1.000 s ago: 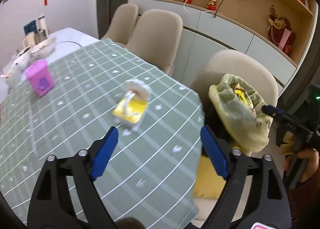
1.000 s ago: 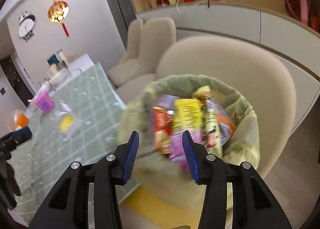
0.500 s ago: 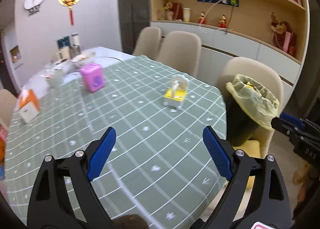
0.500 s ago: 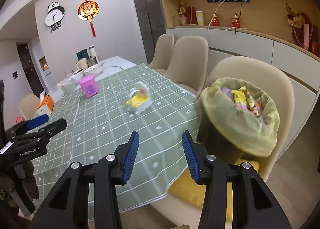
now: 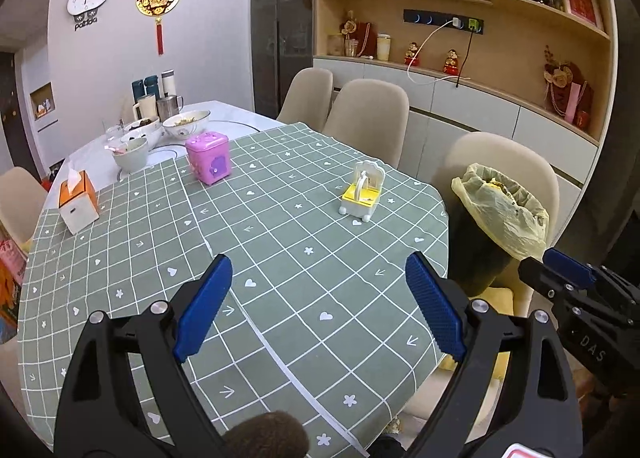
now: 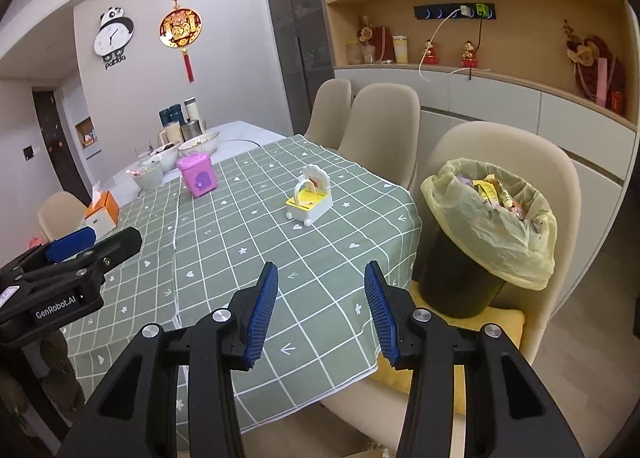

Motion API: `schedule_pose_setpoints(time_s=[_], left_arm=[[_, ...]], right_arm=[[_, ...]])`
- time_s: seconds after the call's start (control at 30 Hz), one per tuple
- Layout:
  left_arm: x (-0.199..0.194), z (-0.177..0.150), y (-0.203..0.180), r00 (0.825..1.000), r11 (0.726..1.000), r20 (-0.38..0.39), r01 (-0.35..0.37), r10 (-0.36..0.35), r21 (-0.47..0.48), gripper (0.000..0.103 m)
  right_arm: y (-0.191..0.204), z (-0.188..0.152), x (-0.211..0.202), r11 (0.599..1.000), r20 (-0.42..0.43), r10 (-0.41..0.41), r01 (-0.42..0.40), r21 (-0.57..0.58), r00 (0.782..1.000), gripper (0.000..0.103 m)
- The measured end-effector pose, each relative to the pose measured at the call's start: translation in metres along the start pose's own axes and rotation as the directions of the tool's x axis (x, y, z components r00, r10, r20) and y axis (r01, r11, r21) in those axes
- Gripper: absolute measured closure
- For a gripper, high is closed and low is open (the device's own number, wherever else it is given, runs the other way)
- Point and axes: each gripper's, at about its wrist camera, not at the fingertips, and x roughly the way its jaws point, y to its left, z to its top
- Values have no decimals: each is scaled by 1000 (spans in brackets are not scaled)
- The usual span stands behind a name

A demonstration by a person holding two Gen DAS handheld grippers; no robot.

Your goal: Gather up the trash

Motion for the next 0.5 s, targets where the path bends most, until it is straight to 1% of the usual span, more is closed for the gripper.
schedule_pose_setpoints(time_s=[0.5], left_arm=[[-7, 0, -2, 1000, 999, 21, 21, -22, 36, 19]], right_arm=[[3, -3, -7, 1000, 13, -30, 30, -5, 999, 60]])
